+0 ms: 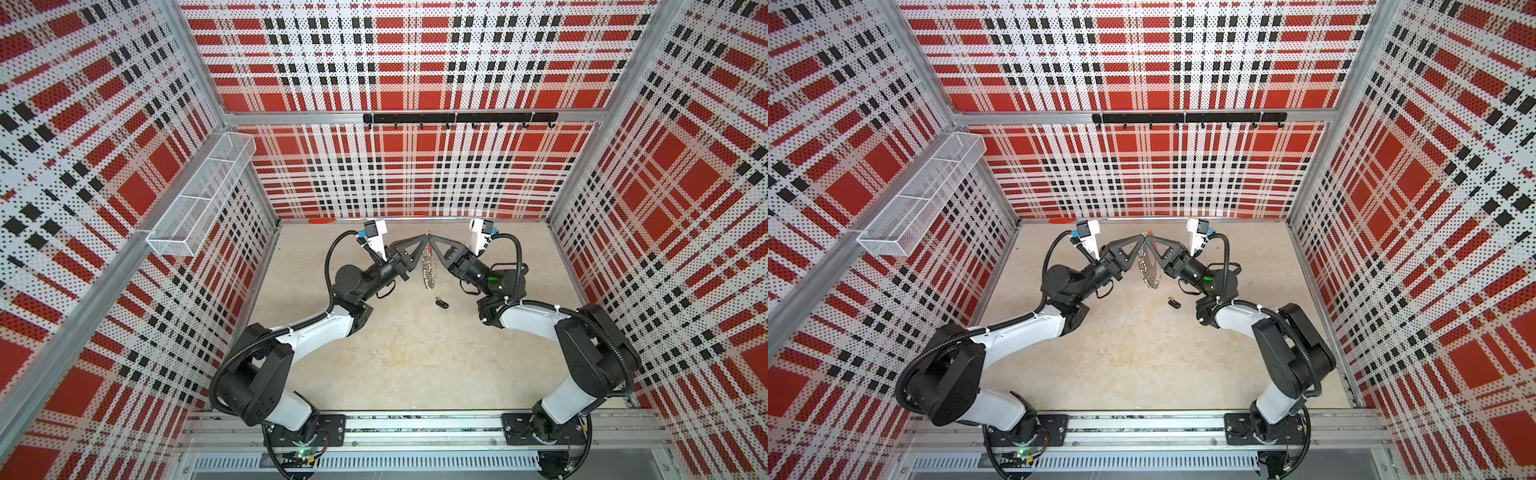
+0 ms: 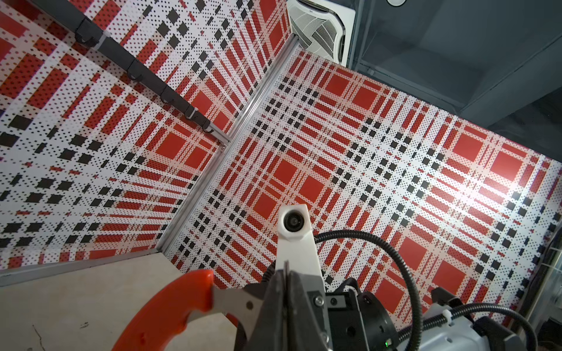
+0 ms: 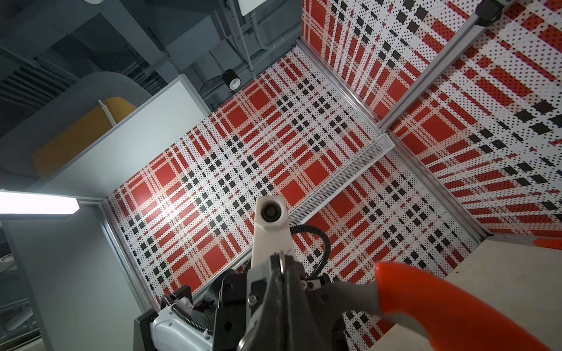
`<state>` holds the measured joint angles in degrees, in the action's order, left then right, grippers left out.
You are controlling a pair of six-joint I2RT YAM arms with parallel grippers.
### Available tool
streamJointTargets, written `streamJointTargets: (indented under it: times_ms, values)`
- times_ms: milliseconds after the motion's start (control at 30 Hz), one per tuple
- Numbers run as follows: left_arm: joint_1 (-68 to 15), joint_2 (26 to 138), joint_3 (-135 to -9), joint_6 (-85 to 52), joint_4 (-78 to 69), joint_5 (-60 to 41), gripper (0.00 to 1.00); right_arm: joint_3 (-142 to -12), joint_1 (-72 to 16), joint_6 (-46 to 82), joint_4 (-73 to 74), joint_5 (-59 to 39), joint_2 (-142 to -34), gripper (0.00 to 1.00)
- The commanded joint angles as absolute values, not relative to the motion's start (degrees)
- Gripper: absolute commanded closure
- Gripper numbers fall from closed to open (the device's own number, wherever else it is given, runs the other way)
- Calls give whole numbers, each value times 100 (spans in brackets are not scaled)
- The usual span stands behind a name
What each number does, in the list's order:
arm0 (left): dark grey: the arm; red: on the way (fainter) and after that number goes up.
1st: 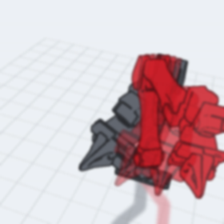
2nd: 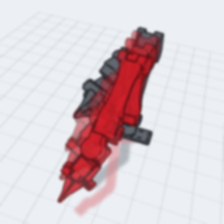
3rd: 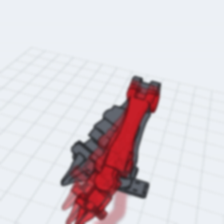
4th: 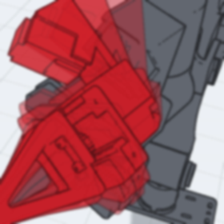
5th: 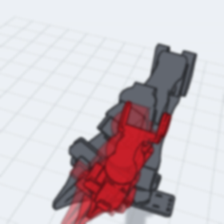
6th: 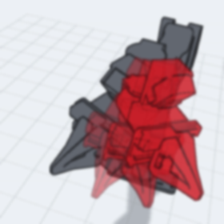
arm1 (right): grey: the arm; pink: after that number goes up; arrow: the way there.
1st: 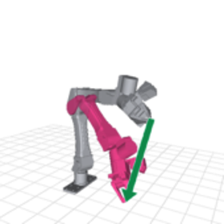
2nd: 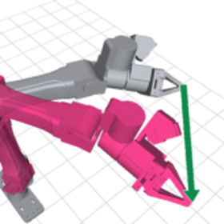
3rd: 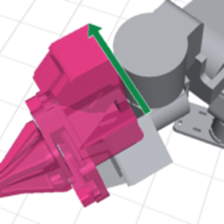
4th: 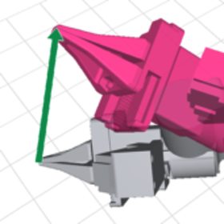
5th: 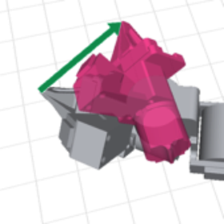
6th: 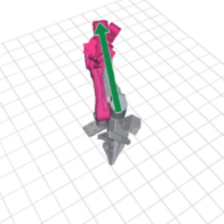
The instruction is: Put the keys on the keyring
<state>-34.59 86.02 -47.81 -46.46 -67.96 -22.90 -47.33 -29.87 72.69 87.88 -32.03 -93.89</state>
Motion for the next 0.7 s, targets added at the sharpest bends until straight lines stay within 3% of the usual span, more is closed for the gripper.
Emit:
streamJointTargets:
  times_ms: [0, 133, 233, 400, 533, 667]
  values:
    - [-3484, 8736, -4964, -4610, -6825, -2531, 100, -4936, -3055, 7288, 9396, -3410, -9433, 100]
    - [-3474, 8695, -5011, -4505, -6633, -2685, 100, -4908, -3030, 7224, 9260, -3456, -9369, 98]
    - [-3422, 8559, -5198, -4078, -5859, -2936, 100, -4831, -2837, 6954, 8598, -3776, -9081, 83]
    - [-3208, 8372, -5660, -3091, -4129, -3603, 100, -4809, -2309, 5245, 5824, -4500, -8064, 66]
    - [-3060, 8333, -5855, -2826, -3518, -3998, 100, -5334, -2275, 3442, 3254, -4520, -7529, 63]
    - [-3036, 8232, -5958, -2777, -3339, -4188, 100, -5711, -2230, 2650, 2168, -4603, -7501, 63]
